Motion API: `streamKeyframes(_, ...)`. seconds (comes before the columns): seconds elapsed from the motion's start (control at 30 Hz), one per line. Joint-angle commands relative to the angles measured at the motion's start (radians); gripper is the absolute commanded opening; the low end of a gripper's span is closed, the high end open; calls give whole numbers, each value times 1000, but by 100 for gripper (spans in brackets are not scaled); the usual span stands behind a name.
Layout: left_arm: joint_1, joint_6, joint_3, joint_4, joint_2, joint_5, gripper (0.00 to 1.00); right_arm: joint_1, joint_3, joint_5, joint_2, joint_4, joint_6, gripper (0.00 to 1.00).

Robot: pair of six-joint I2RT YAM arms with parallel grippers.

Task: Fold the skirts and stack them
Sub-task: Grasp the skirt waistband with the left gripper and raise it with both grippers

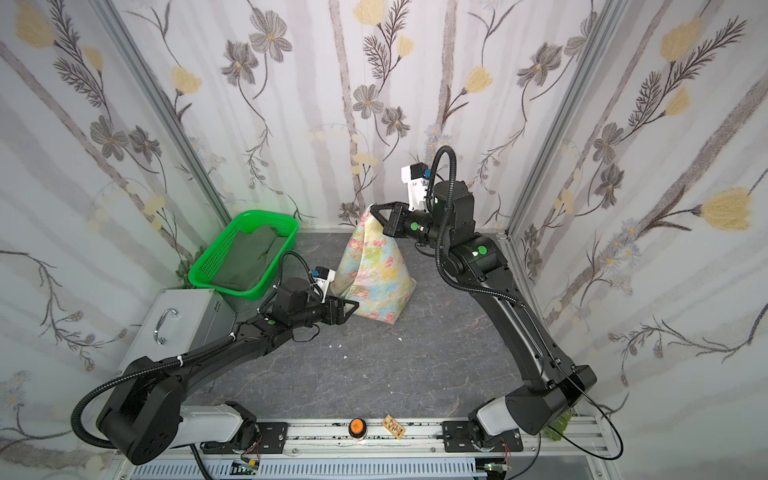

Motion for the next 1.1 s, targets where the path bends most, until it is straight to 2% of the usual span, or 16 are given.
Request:
streamKeyframes(0.0,-1,2,17,43,-7,1,55,-2,-14,-4,-14,71,2,0)
streamKeyframes(0.1,-1,2,16,41,-15,18,30,-8,-27,2,-14,73,3,0)
streamKeyframes(0.17,0,-7,8,39,-38,15,1,-23,-49,13,-53,77,4,0)
streamKeyframes(0.33,0,12,40,-65,-156,-69,0,-117,-155,28,-125,99,17,0)
streamKeyframes(0.53,3,123,281,-255,-251,-239,0,-252,-273,92,-250,94,0,0)
streamKeyframes(0.77,12,270,656,-374,-72,-336,0,-342,-227,24,-166,125,11,0)
streamKeyframes(0.9,64,288,795,-384,61,-419,0,-426,-160,-34,-56,168,35,0)
streamKeyframes(1.07,94,359,923,-394,184,-440,0,-471,-45,-75,97,171,18,0)
